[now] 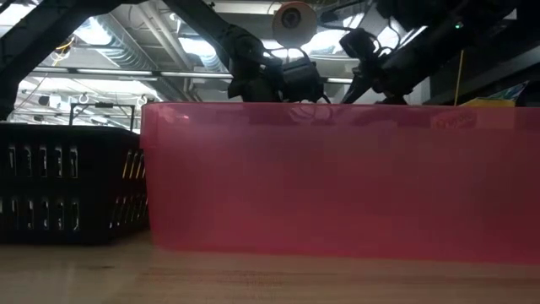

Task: Pick & Place School Supplies
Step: Put the bottom yellow crayon box into the red bin

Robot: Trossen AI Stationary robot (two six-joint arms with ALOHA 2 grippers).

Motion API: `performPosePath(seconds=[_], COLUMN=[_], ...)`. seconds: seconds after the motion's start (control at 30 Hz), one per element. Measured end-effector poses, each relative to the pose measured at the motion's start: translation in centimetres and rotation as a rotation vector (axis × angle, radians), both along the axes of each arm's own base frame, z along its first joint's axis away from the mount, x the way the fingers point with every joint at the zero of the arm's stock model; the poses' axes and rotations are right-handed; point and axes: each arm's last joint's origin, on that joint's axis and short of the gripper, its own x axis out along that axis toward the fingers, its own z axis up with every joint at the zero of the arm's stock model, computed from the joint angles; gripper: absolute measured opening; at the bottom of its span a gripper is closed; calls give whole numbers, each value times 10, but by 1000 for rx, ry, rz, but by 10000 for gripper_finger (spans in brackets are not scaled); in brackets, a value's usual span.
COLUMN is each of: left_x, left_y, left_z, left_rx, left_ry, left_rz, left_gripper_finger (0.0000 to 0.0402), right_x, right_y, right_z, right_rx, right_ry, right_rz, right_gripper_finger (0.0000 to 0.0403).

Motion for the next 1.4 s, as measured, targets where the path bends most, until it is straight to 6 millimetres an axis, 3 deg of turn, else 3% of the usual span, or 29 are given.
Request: performPosePath(seconds=[0.33,0.63,0.77,0.93,1.13,1.27,1.4], left_x=[0,-2,-2,-2,-2,-5,-10], left_y=[0,0,0,-1,-1,-2,-1], left_z=[0,0,0,0,1,10,36], left_rx=[9,11,14,12,25,77,184], left_ry=[4,17,17,22,20,25,-9], left_rz=[-18,-29,-37,-45,-57,-58,-70], left_gripper_finger=[3,3,2,2,6,16,36], right_x=[24,23,23,21,21,22,25], right_y=[1,0,0,-1,-2,-1,1], right_z=[-7,-8,-8,-11,-11,-7,2], right_rx=[7,2,9,-25,-46,-68,-95], right_ry=[50,59,67,97,103,97,71], right_rz=[47,20,12,7,15,26,31], right_gripper_finger=[130,128,98,17,6,4,3])
